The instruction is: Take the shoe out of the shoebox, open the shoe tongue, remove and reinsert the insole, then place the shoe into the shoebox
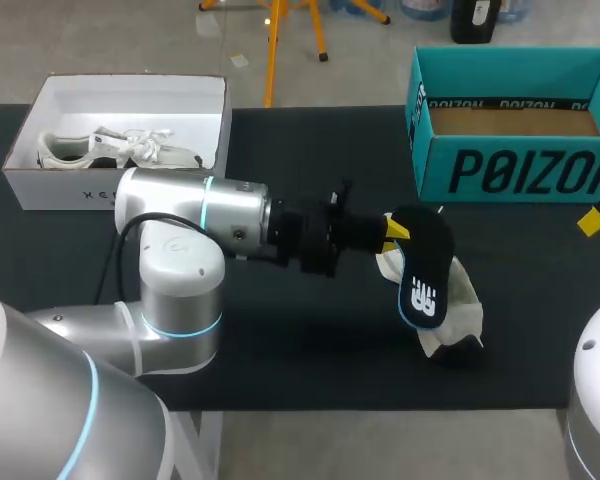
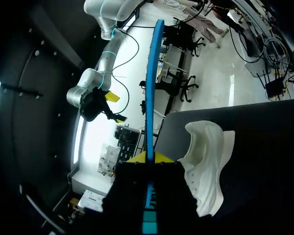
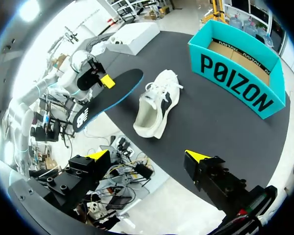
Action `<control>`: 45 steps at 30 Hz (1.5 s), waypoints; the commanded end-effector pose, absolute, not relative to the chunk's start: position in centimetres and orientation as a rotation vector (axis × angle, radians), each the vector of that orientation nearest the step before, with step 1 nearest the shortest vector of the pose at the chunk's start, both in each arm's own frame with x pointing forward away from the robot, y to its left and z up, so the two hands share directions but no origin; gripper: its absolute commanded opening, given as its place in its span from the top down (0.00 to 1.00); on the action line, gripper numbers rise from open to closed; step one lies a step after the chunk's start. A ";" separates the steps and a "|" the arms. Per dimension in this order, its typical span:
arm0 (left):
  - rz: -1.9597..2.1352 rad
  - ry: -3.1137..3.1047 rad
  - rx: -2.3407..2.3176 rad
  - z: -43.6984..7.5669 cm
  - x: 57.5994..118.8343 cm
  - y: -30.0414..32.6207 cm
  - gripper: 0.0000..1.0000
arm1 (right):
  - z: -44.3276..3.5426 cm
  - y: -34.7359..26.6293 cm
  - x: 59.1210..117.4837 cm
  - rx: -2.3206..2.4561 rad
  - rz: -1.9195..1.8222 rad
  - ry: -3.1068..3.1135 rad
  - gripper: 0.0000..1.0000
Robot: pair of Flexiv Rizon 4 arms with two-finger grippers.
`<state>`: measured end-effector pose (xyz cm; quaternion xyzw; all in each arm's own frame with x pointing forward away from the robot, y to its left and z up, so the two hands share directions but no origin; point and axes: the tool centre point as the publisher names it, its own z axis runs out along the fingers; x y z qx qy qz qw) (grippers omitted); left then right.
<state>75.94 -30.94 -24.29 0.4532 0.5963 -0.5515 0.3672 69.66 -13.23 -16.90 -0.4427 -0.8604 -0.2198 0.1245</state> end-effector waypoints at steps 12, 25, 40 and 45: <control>-1.404 1.543 1.157 -24.1 75.5 -31.6 1.00 | -16.9 -13.2 69.9 -1.289 -0.632 -2.505 0.00; -1.404 1.543 1.157 -24.1 75.5 -31.6 1.00 | -16.9 -13.2 69.9 -1.289 -0.632 -2.505 0.00; -1.489 1.639 1.174 -25.0 72.5 -30.4 1.00 | -16.9 -13.2 69.9 -1.289 -0.632 -2.505 0.00; -1.557 1.665 1.135 -25.8 70.8 -30.9 1.00 | -16.9 -13.2 69.9 -1.289 -0.632 -2.505 0.00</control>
